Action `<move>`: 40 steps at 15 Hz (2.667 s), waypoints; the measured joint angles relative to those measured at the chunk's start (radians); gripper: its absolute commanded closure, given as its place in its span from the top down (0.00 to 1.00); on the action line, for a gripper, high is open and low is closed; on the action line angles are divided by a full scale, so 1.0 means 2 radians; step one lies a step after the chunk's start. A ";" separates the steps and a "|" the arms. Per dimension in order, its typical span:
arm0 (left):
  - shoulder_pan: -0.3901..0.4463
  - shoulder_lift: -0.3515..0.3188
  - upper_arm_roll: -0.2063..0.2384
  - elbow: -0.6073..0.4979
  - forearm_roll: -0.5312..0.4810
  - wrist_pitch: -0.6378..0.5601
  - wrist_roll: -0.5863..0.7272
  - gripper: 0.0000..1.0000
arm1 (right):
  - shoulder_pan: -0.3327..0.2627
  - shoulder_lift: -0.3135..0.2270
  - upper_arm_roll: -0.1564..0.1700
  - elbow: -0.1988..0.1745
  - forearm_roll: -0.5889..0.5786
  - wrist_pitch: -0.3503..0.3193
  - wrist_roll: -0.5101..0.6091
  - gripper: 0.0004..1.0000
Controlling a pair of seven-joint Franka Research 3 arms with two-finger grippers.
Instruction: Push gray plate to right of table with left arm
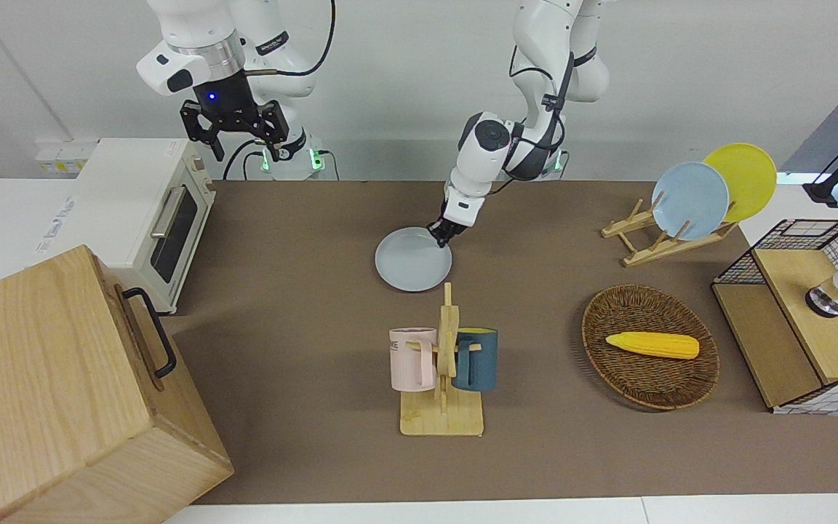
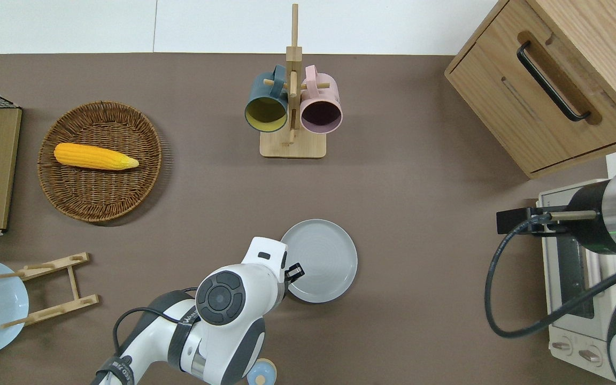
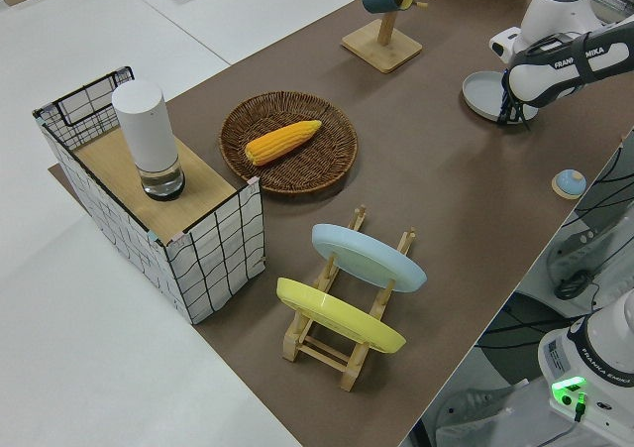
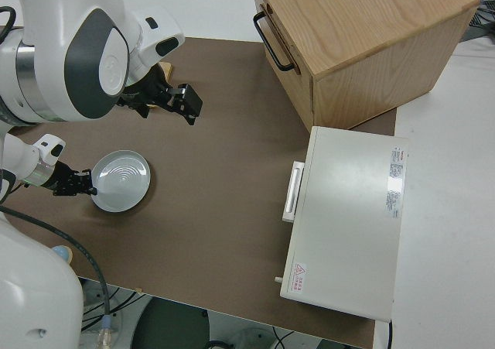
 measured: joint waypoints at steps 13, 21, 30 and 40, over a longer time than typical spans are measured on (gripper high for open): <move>-0.054 0.050 0.007 0.052 -0.006 0.034 -0.076 0.00 | 0.000 0.000 0.000 0.000 0.000 0.000 0.000 1.00; -0.054 0.059 0.007 0.063 -0.006 0.034 -0.076 0.81 | 0.000 0.000 0.000 0.000 0.000 0.000 0.000 1.00; -0.045 0.061 0.006 0.068 -0.006 0.019 -0.085 0.99 | 0.000 0.000 0.000 0.000 0.000 0.000 0.000 1.00; 0.012 0.015 0.170 0.215 0.023 -0.342 0.162 0.99 | 0.000 0.000 0.000 0.000 0.000 0.000 0.000 1.00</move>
